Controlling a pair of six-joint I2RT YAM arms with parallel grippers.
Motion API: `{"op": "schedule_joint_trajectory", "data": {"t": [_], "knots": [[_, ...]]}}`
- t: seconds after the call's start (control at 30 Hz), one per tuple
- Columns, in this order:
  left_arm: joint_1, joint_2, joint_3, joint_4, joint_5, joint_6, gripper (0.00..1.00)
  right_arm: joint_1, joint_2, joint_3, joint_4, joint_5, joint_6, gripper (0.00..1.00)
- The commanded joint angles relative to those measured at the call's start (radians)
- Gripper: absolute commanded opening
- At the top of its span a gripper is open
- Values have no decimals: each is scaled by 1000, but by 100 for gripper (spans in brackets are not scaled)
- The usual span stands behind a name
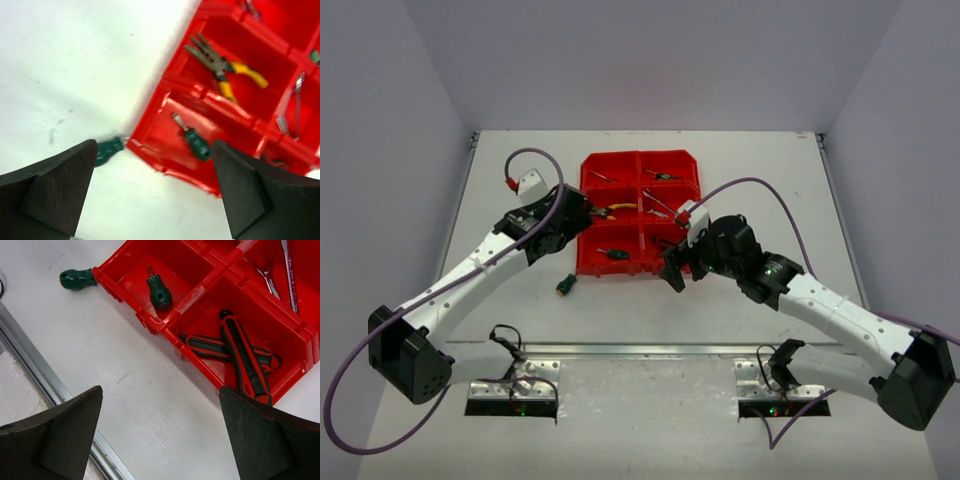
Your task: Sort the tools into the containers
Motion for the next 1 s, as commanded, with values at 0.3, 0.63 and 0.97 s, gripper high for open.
{"op": "schedule_joint_trajectory", "data": {"t": [0.3, 0.63, 0.97], "knots": [[245, -75, -44, -358, 290, -297, 100, -2, -3, -3, 48, -61, -12, 99], [239, 10, -172, -272, 430, -814, 89, -1, 9, -3, 55, -69, -10, 99], [203, 170, -274, -53, 499, -1000, 89, -2, -21, -14, 68, -102, -2, 99]]}}
